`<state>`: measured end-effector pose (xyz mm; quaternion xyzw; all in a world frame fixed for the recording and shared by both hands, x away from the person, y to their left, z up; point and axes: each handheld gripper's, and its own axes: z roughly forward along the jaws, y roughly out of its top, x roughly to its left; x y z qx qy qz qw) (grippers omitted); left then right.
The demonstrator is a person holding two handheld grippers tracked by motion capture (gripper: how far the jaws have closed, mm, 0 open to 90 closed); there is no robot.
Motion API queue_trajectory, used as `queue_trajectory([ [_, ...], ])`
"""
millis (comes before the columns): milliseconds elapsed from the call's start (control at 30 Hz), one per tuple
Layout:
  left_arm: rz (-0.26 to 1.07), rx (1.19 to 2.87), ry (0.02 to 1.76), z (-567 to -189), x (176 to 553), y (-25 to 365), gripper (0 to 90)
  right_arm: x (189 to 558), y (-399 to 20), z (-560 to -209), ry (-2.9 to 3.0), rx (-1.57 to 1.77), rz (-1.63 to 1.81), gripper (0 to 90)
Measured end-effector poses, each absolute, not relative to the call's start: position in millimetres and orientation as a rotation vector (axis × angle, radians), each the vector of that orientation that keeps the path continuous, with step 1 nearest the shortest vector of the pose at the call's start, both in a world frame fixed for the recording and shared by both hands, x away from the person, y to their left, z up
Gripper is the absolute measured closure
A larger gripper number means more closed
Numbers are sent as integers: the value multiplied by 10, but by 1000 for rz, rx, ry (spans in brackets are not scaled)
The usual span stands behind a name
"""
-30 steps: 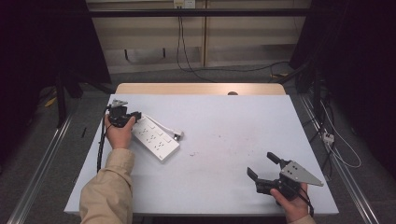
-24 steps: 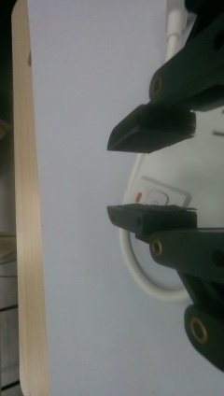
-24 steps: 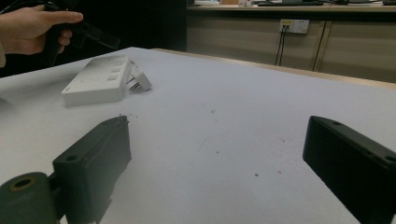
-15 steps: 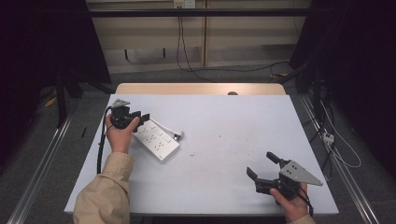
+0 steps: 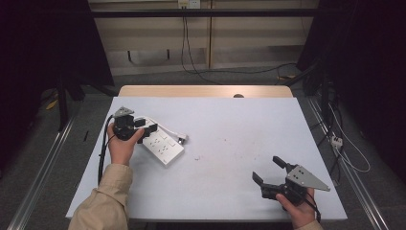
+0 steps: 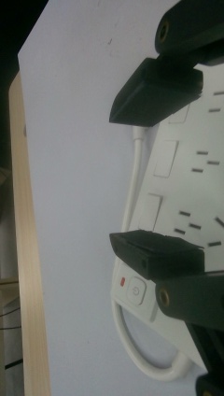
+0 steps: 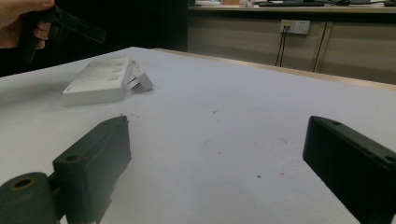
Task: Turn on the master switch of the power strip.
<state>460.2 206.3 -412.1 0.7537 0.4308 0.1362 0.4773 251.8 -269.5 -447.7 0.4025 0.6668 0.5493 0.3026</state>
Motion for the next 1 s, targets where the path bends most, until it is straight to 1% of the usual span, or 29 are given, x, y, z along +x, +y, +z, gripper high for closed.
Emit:
queue_trajectory([
  [100, 330, 1850, 1034, -4104, 4540, 2061, 324, 2518, -2693, -4478, 1768, 1067, 1458, 74],
  [167, 329, 1855, 1029, -4099, 4499, 2061, 290, 2519, -2693, -4478, 1769, 1067, 1457, 74],
  [333, 309, 1842, 1012, -4100, 4391, 2062, 243, 2516, -2699, -4473, 1764, 1068, 1458, 74],
  [1000, 248, 1864, 924, -4147, 4051, 2019, 173, 2511, -2714, -4469, 1757, 1076, 1465, 74],
])
